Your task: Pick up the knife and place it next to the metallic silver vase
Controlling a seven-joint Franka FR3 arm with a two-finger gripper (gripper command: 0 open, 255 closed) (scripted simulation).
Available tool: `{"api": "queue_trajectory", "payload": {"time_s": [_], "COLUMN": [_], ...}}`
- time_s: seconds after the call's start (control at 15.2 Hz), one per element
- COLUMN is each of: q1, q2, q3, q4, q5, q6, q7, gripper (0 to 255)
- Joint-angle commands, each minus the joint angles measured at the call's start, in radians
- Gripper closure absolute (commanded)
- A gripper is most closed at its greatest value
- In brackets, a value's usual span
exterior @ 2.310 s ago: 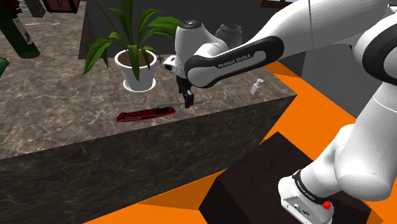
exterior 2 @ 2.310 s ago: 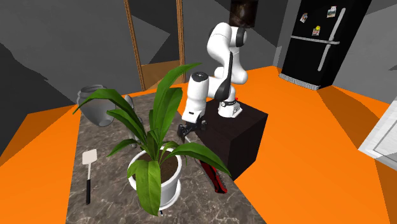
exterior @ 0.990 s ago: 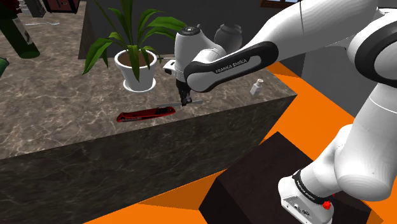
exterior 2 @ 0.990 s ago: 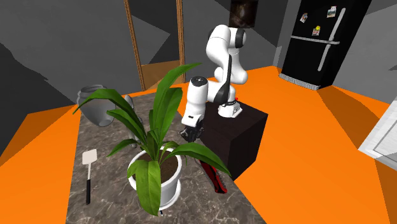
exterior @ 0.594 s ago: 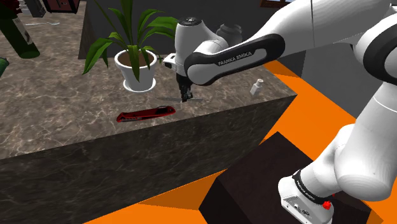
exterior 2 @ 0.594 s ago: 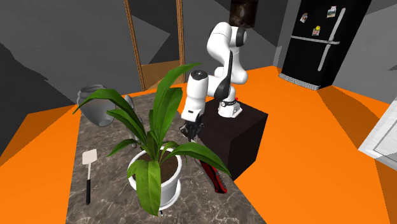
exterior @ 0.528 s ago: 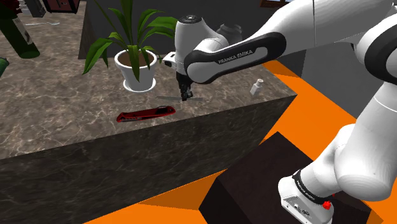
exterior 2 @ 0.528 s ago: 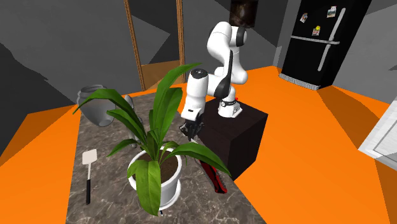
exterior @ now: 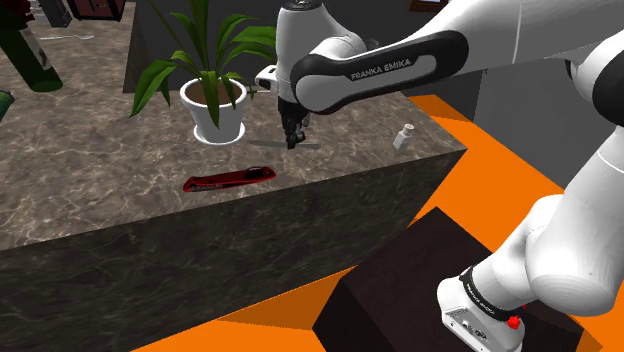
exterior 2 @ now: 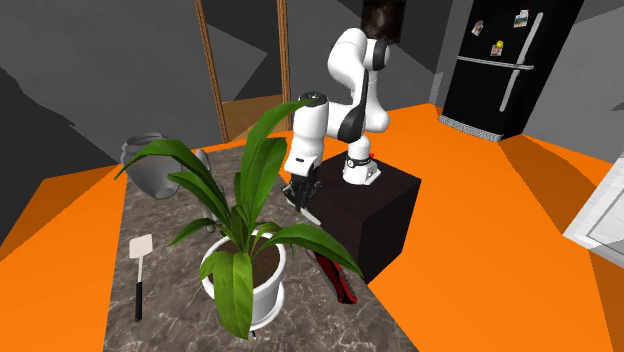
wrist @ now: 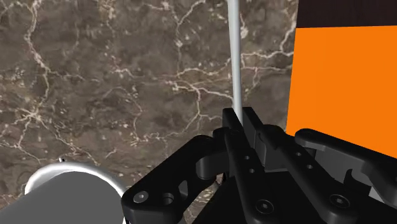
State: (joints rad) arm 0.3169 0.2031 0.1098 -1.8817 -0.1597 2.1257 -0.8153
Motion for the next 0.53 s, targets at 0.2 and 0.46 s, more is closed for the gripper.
{"api": "queue_trajectory", "payload": {"time_s": [0.2,0.46], "q1": [-0.001,-0.001], "q2": [-0.020,-0.034], "q3": [0.001,0.002], "q4": [0.046,0.081], "q5": [0.008,0.013], "q6": [-0.065,-0.114], "q7": [-0.012,-0.020], "gripper": [255,255]}}
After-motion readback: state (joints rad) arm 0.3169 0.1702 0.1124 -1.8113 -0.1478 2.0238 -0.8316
